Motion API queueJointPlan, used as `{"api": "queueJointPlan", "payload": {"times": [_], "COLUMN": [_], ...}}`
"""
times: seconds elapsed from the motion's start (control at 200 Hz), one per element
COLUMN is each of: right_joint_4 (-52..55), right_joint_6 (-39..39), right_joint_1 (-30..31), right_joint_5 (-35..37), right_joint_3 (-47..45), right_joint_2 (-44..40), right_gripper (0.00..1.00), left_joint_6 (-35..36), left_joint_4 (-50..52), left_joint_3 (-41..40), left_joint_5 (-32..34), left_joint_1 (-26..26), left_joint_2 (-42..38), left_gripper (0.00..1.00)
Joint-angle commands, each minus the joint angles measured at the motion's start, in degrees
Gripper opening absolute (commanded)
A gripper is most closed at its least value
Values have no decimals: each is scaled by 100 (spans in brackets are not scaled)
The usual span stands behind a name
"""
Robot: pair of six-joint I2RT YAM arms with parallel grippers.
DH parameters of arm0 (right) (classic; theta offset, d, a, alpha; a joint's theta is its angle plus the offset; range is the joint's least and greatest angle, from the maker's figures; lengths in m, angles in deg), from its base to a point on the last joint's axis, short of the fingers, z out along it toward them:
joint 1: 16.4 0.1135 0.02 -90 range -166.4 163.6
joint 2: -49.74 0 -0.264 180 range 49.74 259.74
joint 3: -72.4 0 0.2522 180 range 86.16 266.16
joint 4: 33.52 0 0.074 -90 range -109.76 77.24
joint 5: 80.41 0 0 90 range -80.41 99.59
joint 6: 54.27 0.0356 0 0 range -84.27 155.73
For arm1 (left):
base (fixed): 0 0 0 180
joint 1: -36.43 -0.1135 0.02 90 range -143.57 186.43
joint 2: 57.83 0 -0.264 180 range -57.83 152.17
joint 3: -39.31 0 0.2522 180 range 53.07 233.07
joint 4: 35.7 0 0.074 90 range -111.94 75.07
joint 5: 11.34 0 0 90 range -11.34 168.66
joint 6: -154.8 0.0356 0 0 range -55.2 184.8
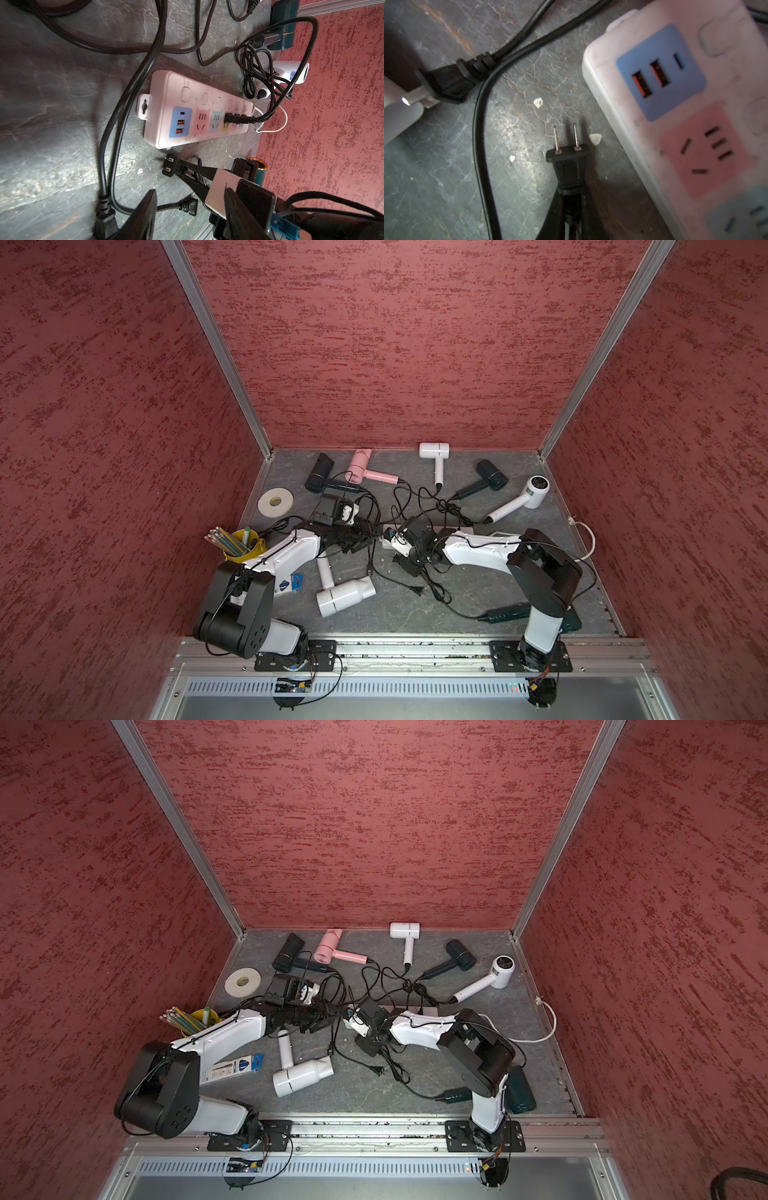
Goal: Charge the blow dryers
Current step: Pick up the plug from the center of the board, then insert the plug into the socket.
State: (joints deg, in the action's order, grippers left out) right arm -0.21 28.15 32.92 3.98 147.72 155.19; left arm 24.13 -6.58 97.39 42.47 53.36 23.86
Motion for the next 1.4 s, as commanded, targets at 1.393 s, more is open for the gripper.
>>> {"api": "queueJointPlan", "payload": {"times": [1.393], "right_joint_4": [205], "right_joint_6": [4111], "right_joint_1": [-532], "right_joint_5": [1997], "right_joint_3": [-2527], "right_joint_2": [-3252], "right_gripper": [0], "left_joint_6": [2439], "left_joint_4": [3130], "left_joint_3": [5350], "left_joint_5": [2667], "left_joint_1": [1494], "left_joint_2": [3559], "left_gripper": [81]}}
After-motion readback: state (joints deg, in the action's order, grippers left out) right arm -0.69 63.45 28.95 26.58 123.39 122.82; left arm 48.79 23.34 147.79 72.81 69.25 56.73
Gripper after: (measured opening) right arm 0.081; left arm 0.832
